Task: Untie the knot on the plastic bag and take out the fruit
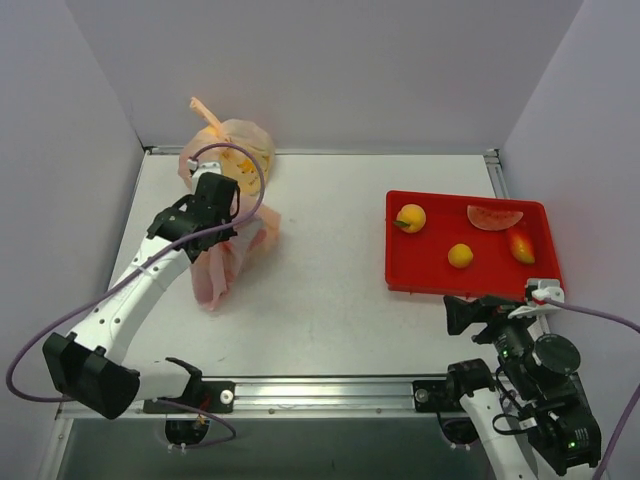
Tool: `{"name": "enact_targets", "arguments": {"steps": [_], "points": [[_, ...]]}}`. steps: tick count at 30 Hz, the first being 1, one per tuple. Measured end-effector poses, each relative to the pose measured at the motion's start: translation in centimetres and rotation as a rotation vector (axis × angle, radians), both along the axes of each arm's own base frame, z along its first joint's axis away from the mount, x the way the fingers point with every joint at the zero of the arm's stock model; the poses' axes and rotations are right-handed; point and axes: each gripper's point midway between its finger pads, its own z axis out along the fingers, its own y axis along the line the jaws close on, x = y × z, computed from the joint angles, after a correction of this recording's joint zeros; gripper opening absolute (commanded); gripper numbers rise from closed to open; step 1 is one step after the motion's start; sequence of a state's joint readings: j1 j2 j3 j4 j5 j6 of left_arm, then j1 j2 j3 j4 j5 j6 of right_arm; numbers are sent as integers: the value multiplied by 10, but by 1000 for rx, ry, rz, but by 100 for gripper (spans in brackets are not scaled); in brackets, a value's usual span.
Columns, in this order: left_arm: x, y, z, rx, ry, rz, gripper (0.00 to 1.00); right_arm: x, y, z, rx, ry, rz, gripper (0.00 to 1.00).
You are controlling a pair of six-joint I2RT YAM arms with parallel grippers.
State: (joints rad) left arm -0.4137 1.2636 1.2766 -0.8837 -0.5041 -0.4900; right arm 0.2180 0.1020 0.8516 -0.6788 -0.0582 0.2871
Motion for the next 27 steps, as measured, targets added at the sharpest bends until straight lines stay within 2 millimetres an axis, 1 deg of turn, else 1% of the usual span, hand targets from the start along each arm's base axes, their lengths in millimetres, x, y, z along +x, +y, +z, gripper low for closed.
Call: {"name": "enact_targets", "arguments": {"steps": [2,3,5,7,9,11,13,14,15,16,18,19,20,21,23,24,27], "points": [[9,-30,9,-16,-26,-87,0,5,8,-4,0,40,37,100],[11,-43,10,-20,-34,-128,0,7,12,-6,2,62,59,100],[8,-72,11,-37,-45,-214,0,11,22,-10,8,109,104,100],[0,-100,7,-57,-50,-294,0,14,30,-14,21,154,138,100],[-12,-126,-3,-79,-47,-368,0,18,38,-19,33,199,167,100],[-28,-148,-21,-98,-27,-430,0,22,44,-24,46,247,191,100],[-49,-169,-39,-118,-5,-484,0,26,51,-29,67,295,214,100],[-60,-177,-47,-125,7,-509,13,29,55,-32,79,321,222,100],[-74,-184,-55,-129,22,-533,18,32,58,-35,91,346,229,100],[-83,-187,-60,-132,32,-546,20,36,62,-38,107,372,236,100],[-104,-193,-70,-148,48,-571,31,42,69,-49,138,433,245,100],[-112,-195,-72,-159,52,-580,39,45,73,-55,153,464,249,100],[-118,-196,-72,-174,55,-586,42,47,78,-62,168,499,252,100],[-124,-197,-71,-194,54,-590,50,48,82,-67,180,523,257,100],[-133,-197,-66,-244,49,-592,60,49,92,-75,196,553,270,100],[-136,-195,-62,-273,41,-588,72,48,98,-78,195,565,281,100],[-145,-187,-49,-356,16,-582,78,47,120,-81,168,574,328,100]]}}
